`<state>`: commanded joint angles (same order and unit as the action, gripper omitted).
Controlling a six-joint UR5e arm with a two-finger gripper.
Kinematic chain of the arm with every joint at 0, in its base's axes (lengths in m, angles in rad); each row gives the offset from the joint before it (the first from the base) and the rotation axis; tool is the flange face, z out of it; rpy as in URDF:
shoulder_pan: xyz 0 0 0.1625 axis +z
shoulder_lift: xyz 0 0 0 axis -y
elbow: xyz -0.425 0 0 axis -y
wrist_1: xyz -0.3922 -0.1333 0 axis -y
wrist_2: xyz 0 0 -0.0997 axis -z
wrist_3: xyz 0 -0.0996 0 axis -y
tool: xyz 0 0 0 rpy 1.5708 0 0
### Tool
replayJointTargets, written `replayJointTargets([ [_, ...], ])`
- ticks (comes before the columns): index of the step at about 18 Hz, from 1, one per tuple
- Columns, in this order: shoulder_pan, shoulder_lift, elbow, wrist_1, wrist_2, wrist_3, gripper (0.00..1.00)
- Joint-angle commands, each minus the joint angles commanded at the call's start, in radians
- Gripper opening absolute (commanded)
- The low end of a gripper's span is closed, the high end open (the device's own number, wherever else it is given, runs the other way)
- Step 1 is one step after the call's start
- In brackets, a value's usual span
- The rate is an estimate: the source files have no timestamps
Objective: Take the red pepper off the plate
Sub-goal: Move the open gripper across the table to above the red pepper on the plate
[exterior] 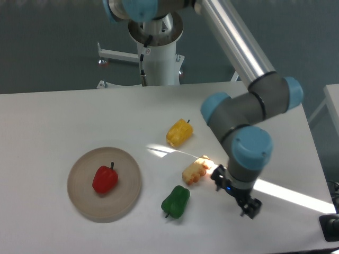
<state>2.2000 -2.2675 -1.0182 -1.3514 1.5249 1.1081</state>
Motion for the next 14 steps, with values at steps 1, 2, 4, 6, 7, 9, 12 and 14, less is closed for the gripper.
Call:
replayJointTargets([
  [1,-0.014,0.037,-0.046,0.0,-0.018,-0.048,1.0],
  [2,-0.026,0.077,-0.097,0.002,-0.044,-0.086,1.0],
  [4,-0.052,0.114,-0.129,0.0,-0.054,-0.151,1.0],
  [6,-0.081,0.157,-0.181,-0.002,-0.06,-0.208,1.0],
  [7,-0.091,0.17,-0.204,0.002,-0.061,-0.223,1.0],
  [9,-0.13,0.18,-0.243,0.006,-0.061,-0.304,1.0],
  [12,-0.18,0.18,-0.263,0.069,-0.063,-0.451,1.0],
  [14,-0.204,0.175,-0.276,0.089,-0.061,-0.478,1.0],
])
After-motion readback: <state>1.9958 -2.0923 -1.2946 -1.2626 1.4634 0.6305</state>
